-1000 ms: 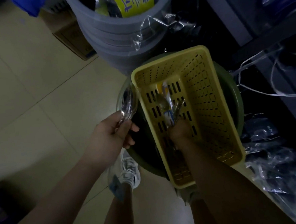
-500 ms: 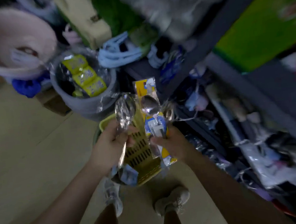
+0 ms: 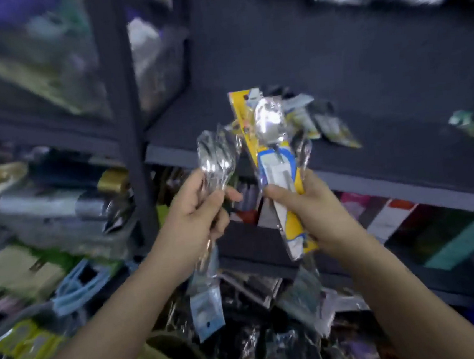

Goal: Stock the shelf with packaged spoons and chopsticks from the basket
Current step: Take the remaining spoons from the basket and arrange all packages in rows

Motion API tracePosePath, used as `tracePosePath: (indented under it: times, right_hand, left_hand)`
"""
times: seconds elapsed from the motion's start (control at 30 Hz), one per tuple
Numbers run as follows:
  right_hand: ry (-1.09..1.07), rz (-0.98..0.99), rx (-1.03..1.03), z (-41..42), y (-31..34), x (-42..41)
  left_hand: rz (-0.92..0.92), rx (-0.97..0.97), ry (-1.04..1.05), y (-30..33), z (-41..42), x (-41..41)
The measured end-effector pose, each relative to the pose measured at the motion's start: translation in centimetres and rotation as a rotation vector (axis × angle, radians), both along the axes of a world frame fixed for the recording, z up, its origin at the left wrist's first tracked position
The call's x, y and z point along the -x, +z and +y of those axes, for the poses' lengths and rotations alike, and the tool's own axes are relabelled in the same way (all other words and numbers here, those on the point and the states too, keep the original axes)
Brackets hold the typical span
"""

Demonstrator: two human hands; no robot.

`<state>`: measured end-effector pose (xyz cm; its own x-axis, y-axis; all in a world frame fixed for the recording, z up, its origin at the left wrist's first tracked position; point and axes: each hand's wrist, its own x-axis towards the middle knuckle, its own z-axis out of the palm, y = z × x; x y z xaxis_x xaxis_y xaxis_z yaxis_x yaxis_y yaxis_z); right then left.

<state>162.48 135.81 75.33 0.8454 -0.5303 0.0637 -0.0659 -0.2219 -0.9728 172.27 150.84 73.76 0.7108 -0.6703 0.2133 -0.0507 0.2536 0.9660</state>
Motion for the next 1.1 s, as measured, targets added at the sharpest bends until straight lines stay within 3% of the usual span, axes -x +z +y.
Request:
tracePosePath:
  times: [0.2, 0.3, 0.4, 0.5, 0.63, 0.73, 0.8, 0.87, 0.97, 1.03, 1.1]
  right_hand:
    - [-0.110, 0.008, -0.008, -10.5, 7.1, -1.1]
    - [-0.147, 0.062, 0.029, -14.6, 8.1, -3.3]
    - [-0.115, 0.140, -0.062, -18.4, 7.0, -5.2]
    - [-0.119, 0.271, 0.103, -21.9, 6.3, -6.5]
    - [-0.138, 0.281, 0.138, -25.1, 7.4, -5.5]
    - [-0.226, 0.228, 0.137, -28.0, 7.0, -3.3]
    - [-0.304, 0.290, 0.282, -30.1, 6.6, -1.7]
    - [-0.323, 0.379, 0.373, -32.1, 6.3, -0.1]
    - [-0.331, 0.491, 0.370, -33.7, 5.7, 1.3]
    - [-0.352, 0.537, 0.366, -33.9, 5.1, 1.4]
    - [-0.374, 0.590, 0.498, -33.4, 4.8, 1.0]
  left_hand:
    - [0.265, -0.039, -0.041, 7.1, -10.0, 0.3]
    - [0.292, -0.028, -0.053, 8.8, -14.6, 0.1]
    - [0.285, 0.002, -0.052, 10.1, -18.9, 0.0]
    - [0.196, -0.064, 0.005, 10.9, -22.9, -0.6]
    - [0.042, -0.175, 0.089, 10.3, -27.9, -1.7]
    - [-0.355, -0.480, 0.159, 8.7, -30.8, -2.6]
    - [-0.684, -0.745, 0.178, 7.5, -32.4, -2.8]
    - [-0.848, -0.892, 0.156, 6.6, -33.9, -2.4]
    - [-0.778, -0.900, 0.093, 6.9, -34.9, -1.5]
    - [-0.626, -0.728, 0.097, 7.0, -34.6, -2.0]
    - [-0.507, -0.559, 0.163, 7.2, -33.3, -2.6]
